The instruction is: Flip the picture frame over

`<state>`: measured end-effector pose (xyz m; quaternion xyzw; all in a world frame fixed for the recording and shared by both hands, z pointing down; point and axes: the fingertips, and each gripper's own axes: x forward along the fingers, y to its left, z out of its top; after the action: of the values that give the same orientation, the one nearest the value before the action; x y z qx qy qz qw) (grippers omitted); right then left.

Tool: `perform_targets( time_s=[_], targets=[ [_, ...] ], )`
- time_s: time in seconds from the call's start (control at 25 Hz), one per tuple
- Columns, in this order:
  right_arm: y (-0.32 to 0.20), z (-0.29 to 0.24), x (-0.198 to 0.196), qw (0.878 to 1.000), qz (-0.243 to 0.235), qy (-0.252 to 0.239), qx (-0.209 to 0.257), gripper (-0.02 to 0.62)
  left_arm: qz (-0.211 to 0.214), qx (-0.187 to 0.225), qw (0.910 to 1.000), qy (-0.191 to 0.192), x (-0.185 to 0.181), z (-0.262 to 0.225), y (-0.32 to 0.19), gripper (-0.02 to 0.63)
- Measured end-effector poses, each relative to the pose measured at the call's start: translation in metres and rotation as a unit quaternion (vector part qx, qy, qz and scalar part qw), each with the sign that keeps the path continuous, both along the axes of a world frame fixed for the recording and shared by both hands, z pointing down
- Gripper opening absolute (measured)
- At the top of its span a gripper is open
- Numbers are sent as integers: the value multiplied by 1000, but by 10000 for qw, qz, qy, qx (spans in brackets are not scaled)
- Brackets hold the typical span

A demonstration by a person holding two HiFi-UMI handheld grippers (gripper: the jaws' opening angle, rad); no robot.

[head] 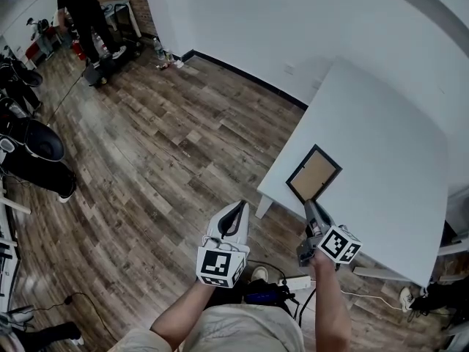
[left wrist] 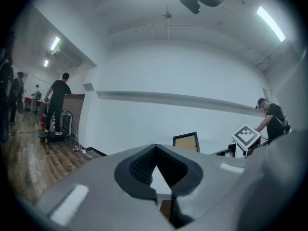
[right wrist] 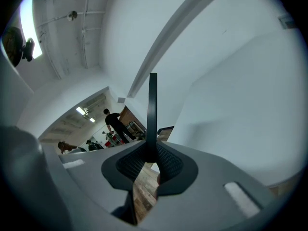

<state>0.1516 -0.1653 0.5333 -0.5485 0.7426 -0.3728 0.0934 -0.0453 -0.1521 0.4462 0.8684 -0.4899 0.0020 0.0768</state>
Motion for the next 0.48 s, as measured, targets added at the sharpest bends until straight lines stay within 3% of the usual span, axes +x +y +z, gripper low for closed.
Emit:
perform_targets(
  time_s=[0.28, 0.48],
  targets=[
    [-2, 4, -2, 9961, -87, 867, -108, 87, 35, 39, 10000, -25, 3, -2, -2, 2],
    [0, 5, -4, 9853, -138, 1697, -125, 87, 43, 38, 10000, -14, 3, -2, -2, 2]
  ],
)
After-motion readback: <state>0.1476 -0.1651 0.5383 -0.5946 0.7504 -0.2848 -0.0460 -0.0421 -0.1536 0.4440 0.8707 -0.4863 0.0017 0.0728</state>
